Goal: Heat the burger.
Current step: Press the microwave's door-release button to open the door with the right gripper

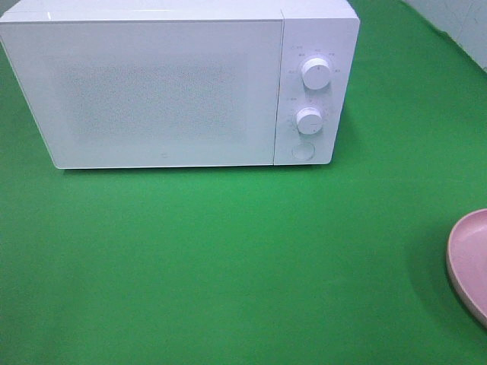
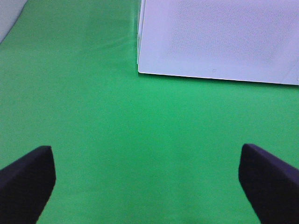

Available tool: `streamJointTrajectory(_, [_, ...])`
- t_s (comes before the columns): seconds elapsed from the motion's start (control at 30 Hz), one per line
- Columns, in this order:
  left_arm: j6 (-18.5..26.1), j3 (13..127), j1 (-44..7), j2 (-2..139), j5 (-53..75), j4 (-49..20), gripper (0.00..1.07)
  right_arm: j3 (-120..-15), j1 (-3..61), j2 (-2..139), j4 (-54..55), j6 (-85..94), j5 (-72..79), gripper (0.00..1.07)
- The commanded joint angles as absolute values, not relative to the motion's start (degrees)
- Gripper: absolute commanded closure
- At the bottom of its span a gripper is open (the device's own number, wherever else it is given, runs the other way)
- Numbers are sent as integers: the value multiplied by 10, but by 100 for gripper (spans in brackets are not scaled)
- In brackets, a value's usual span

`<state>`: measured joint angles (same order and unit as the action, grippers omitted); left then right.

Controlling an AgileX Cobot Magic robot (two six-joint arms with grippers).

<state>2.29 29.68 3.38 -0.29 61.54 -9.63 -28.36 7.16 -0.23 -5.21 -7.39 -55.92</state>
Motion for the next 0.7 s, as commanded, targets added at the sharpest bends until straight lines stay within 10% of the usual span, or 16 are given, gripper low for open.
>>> streamJointTrajectory(0.03, [23,295,32,-16,609,-96,7,-283,68,-18,-54,-73,-549,34])
streamJointTrajectory(0.7, [23,295,32,-16,609,-96,7,-313,68,31,-60,-73,-508,34])
